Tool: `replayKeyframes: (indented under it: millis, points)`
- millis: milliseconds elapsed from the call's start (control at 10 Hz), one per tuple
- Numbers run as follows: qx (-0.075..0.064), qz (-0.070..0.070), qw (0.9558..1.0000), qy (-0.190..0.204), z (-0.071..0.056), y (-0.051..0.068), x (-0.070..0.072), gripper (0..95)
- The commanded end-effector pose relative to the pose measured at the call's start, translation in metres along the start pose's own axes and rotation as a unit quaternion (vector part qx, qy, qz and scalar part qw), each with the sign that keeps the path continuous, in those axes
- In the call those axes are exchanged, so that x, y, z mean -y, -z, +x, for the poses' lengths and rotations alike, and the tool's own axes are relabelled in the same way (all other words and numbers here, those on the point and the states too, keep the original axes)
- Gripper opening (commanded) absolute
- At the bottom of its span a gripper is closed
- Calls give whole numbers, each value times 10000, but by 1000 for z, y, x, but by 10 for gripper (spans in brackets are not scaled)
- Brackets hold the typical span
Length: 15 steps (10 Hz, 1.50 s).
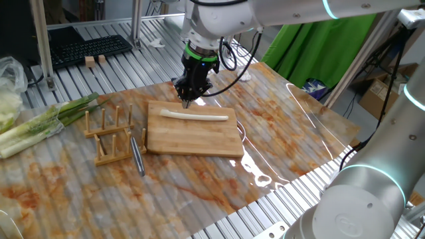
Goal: Chop the scallions
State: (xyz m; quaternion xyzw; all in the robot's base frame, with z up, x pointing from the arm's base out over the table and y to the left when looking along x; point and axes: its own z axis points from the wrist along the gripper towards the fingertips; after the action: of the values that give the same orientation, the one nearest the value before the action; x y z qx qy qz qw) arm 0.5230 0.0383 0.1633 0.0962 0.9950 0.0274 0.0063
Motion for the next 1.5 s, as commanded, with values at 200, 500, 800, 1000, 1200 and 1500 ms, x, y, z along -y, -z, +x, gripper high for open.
replayKeyframes:
  millis: [200,500,800,1000,1200,1500]
  points:
    - [-4,-21,9999,-123,-9,-5,-21,0]
    - [-22,0,9995,-313,-18,-7,-46,0]
    - [-30,-3,9990,-455,-24,-15,-63,0]
    - [-41,7,9985,-547,-27,-20,-74,0]
    - [-56,54,9982,-594,-27,-24,-83,0]
    - [-82,65,9979,-631,-31,-27,-89,0]
